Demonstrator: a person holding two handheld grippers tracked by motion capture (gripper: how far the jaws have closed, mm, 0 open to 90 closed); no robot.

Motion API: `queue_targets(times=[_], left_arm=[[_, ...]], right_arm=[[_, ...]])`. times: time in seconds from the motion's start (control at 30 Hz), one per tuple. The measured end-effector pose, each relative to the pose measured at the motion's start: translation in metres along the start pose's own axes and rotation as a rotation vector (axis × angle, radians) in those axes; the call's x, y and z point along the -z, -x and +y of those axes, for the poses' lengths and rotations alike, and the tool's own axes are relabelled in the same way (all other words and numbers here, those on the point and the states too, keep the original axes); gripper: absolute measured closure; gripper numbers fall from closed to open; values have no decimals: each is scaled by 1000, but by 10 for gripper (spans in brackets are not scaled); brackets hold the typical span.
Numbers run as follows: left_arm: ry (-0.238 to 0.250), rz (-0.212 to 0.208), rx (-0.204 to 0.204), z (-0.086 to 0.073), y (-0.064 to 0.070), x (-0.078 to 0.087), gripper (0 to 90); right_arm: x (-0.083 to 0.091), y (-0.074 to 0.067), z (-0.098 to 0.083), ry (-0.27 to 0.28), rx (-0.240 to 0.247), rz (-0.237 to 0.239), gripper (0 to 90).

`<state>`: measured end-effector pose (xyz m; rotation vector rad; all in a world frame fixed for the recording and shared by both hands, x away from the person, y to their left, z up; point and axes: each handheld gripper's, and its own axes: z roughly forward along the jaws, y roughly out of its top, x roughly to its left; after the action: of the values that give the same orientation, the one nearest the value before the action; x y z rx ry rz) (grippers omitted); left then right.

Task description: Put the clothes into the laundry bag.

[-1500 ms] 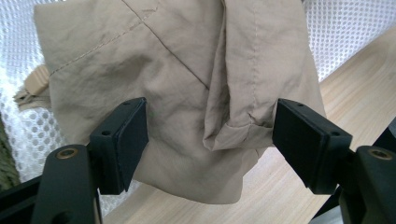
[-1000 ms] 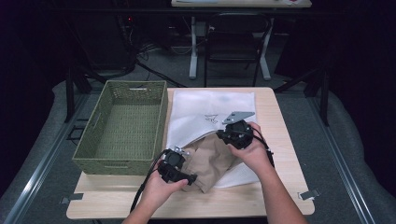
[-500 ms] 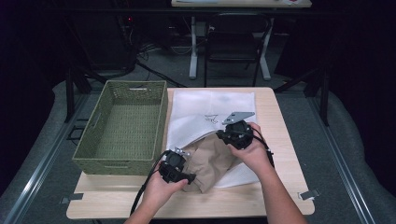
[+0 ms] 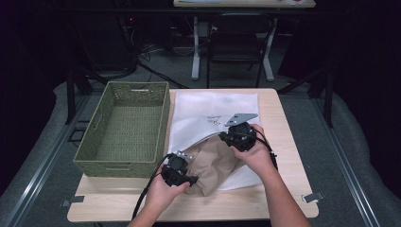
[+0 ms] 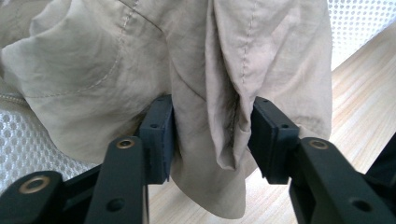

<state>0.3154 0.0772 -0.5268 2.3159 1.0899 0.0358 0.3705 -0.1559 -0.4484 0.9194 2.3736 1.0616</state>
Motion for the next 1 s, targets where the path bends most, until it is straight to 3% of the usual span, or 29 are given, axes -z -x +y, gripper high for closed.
queue_targets(times=[0.13,0.47,1.0], left_arm=[[13,-20,0,-1,0,0,645],[26,-30,-1,-3,0,0,738],[39,-35,1,4,1,2,765]], right_arm=[[0,-1,0,-2,6,-1,880],[-1,-2,0,-4,10,-1,880],[-1,-4,1,-4,12,3,880]])
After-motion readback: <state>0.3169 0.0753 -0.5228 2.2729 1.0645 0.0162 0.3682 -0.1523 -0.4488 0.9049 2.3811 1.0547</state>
